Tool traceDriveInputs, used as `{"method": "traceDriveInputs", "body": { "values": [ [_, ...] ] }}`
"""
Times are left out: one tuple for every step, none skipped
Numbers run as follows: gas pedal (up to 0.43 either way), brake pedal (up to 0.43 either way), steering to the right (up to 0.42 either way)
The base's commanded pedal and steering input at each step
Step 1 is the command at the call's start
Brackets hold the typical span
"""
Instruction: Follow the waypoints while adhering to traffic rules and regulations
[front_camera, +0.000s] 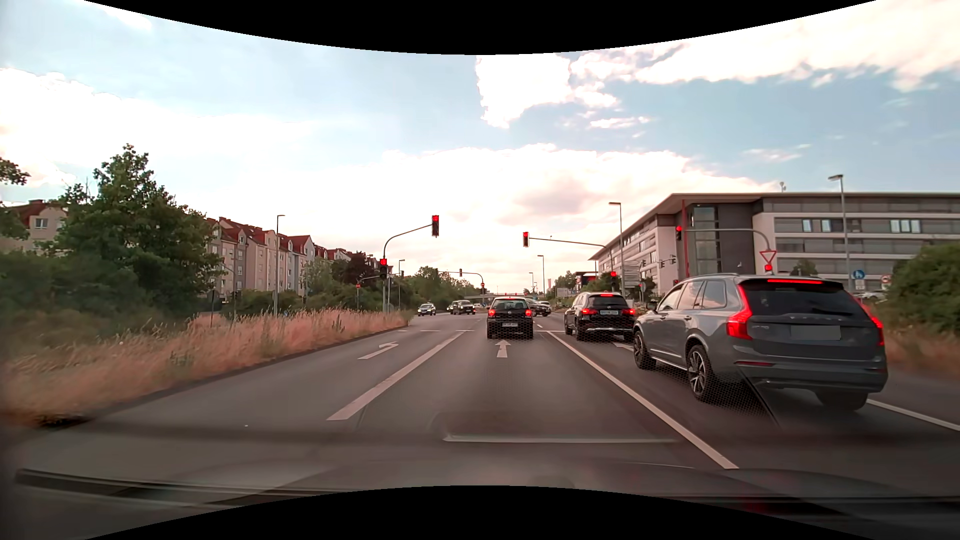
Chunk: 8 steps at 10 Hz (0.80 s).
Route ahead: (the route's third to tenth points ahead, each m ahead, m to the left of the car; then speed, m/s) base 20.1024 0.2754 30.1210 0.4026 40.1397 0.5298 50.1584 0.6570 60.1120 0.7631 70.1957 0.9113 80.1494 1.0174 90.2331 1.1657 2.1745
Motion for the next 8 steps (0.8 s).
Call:
{"method": "traceDriveInputs", "body": {
  "values": [
    [0.000,0.000,-0.005],
    [0.000,0.000,-0.005],
    [0.000,0.000,-0.005],
    [0.000,0.000,-0.005],
    [0.000,0.000,-0.006],
    [0.000,0.000,-0.009],
    [0.000,0.000,-0.011],
    [0.000,0.000,-0.012]
  ]
}}
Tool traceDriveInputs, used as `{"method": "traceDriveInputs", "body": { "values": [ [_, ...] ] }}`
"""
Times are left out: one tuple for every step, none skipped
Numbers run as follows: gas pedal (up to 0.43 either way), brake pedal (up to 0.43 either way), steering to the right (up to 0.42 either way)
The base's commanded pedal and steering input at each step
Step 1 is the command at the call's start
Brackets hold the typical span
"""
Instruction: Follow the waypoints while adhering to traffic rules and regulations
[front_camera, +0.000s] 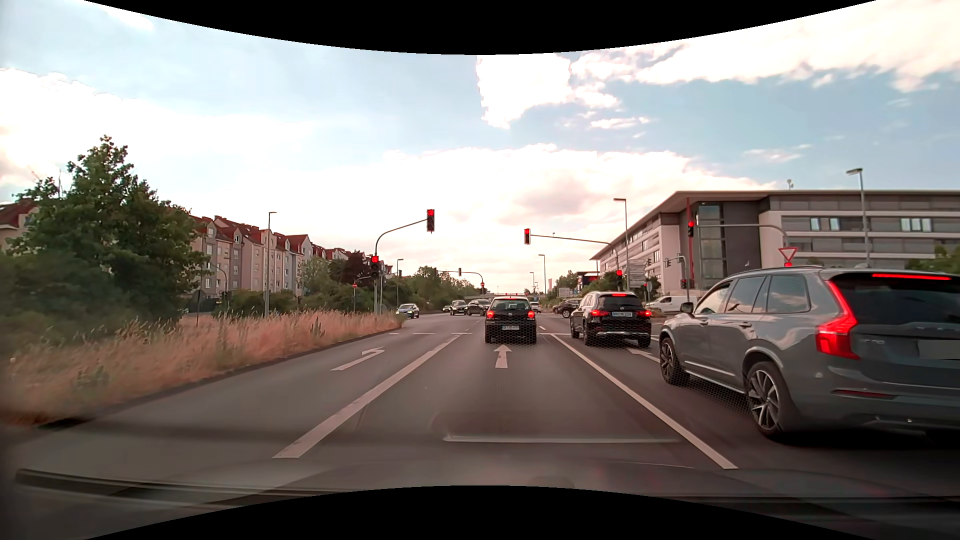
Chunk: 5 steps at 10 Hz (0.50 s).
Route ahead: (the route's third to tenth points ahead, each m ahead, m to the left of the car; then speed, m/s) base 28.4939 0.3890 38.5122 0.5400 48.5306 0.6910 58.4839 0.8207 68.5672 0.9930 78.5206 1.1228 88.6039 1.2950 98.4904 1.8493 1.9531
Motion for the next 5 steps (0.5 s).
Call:
{"method": "traceDriveInputs", "body": {
  "values": [
    [0.000,0.000,-0.012],
    [0.000,0.000,-0.012],
    [0.000,0.000,-0.012],
    [0.000,0.000,-0.011],
    [0.000,0.000,-0.010]
  ]
}}
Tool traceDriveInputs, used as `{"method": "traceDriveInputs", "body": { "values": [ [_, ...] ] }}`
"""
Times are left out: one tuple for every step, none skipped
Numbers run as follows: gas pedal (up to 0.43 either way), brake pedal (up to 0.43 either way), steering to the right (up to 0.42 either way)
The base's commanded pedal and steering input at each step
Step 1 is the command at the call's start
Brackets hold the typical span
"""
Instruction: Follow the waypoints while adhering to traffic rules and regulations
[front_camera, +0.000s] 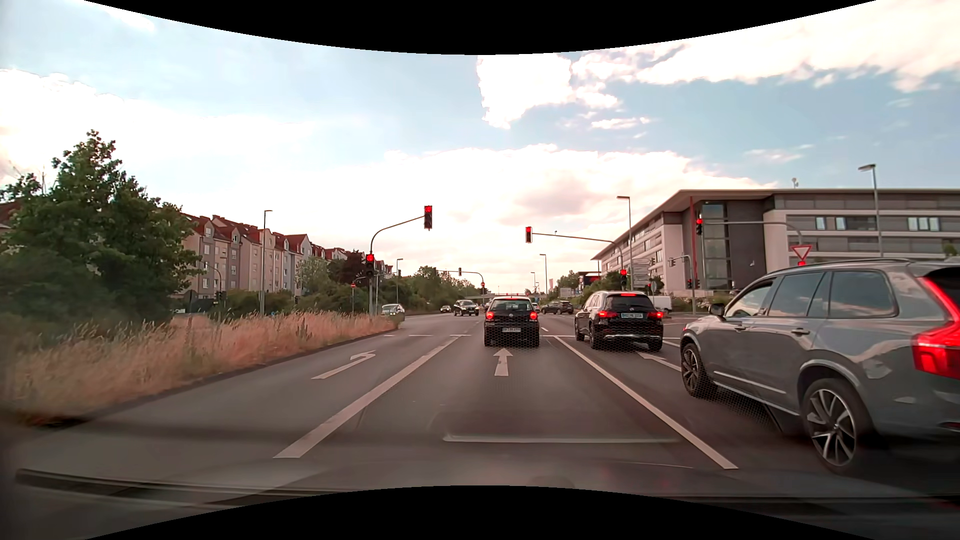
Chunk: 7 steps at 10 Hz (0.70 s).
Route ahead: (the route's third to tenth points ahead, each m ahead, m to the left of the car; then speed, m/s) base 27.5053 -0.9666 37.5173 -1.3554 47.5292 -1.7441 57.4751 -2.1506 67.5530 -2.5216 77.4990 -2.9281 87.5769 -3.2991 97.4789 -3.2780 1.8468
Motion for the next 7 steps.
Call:
{"method": "traceDriveInputs", "body": {
  "values": [
    [0.000,0.000,-0.010],
    [0.000,0.000,-0.010],
    [0.000,0.000,-0.009],
    [0.000,0.000,-0.009],
    [0.000,0.000,-0.009],
    [0.000,0.000,-0.009],
    [0.000,0.000,-0.008]
  ]
}}
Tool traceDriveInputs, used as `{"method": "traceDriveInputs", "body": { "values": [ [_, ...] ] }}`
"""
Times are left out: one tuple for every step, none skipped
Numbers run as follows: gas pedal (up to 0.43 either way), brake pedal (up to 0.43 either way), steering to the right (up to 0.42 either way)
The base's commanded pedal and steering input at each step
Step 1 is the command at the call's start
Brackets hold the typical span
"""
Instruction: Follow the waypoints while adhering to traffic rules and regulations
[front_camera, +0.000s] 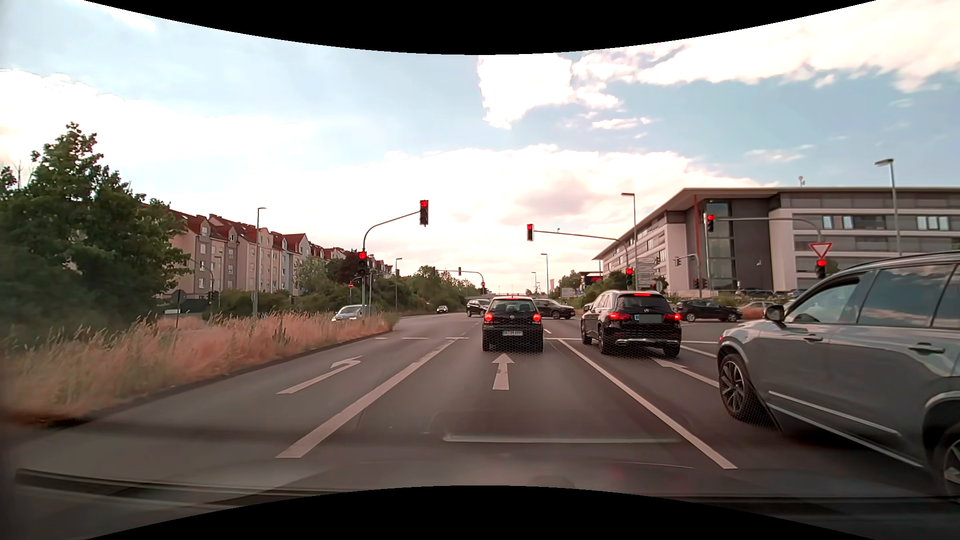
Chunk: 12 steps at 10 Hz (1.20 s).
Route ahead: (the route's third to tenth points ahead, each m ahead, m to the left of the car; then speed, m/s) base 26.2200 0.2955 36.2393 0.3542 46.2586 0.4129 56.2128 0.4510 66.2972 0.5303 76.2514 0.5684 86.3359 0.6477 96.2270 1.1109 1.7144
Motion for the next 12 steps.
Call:
{"method": "traceDriveInputs", "body": {
  "values": [
    [0.000,0.000,-0.008],
    [0.000,0.000,-0.008],
    [0.000,0.000,-0.007],
    [0.000,0.000,-0.007],
    [0.000,0.000,-0.007],
    [0.000,0.000,-0.007],
    [0.000,0.000,-0.007],
    [0.000,0.000,-0.006],
    [0.000,0.000,-0.006],
    [0.000,0.000,-0.006],
    [0.000,0.000,-0.006],
    [0.000,0.000,-0.007]
  ]
}}
